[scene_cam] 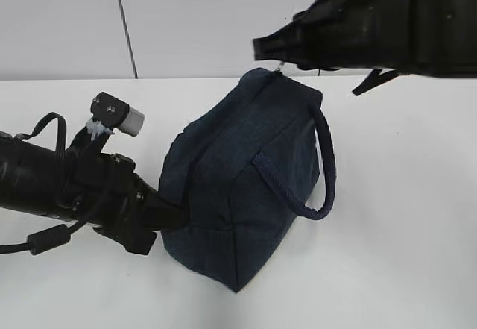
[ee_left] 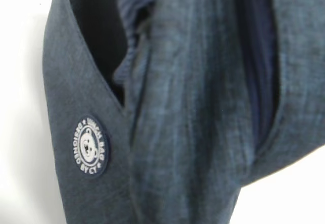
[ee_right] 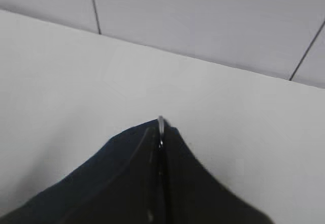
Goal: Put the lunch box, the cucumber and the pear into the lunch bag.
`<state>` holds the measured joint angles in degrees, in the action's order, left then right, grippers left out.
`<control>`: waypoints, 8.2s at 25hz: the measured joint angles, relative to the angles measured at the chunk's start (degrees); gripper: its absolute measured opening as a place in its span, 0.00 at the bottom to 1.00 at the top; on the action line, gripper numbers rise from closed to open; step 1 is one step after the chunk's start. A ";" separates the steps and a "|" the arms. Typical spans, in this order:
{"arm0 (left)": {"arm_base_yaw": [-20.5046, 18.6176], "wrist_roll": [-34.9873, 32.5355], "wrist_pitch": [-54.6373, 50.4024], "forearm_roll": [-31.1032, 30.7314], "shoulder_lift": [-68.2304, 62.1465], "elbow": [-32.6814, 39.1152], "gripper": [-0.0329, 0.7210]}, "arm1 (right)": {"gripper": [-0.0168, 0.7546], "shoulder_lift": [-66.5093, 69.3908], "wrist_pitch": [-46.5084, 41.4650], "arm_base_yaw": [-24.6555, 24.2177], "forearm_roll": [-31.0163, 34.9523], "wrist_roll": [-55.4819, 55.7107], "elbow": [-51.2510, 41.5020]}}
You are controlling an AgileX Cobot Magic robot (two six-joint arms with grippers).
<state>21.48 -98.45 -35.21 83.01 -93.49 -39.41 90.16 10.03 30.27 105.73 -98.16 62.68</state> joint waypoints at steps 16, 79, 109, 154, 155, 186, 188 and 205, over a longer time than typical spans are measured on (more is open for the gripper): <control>0.11 0.64 0.11 2.46 0.00 0.21 0.06 | 0.03 23.04 -37.74 -25.54 -2.15 11.42 0.81; 7.08 66.24 -11.82 -48.45 -20.93 -60.37 0.09 | 0.06 24.96 -45.55 -26.02 -2.10 10.36 1.95; 4.98 104.00 -25.98 -87.61 17.82 -32.25 0.35 | 0.59 -14.97 -56.86 -29.33 -70.51 67.39 -3.09; 5.03 105.07 -28.51 -88.93 94.53 9.47 0.35 | 0.50 -91.24 -76.49 -29.19 -105.73 89.72 -34.01; 5.03 104.45 -28.51 -88.25 94.53 9.47 0.35 | 0.50 -91.24 -76.38 -29.19 -105.73 89.82 -34.01; -3.36 97.85 -28.41 -83.01 94.53 9.47 0.35 | 0.50 -91.24 -76.38 -29.30 -105.73 91.13 -34.01; -10.49 97.85 -28.41 -83.01 94.53 9.47 0.35 | 0.50 -91.24 -76.38 -30.18 -105.73 91.13 -34.01; -19.74 97.73 -28.37 -83.01 94.53 9.47 0.35 | 0.49 -91.24 -76.28 -32.94 -105.73 91.23 -34.01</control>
<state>1.74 -0.72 -63.58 0.00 1.04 -29.94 -1.08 -66.25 -2.67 0.00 -6.93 28.67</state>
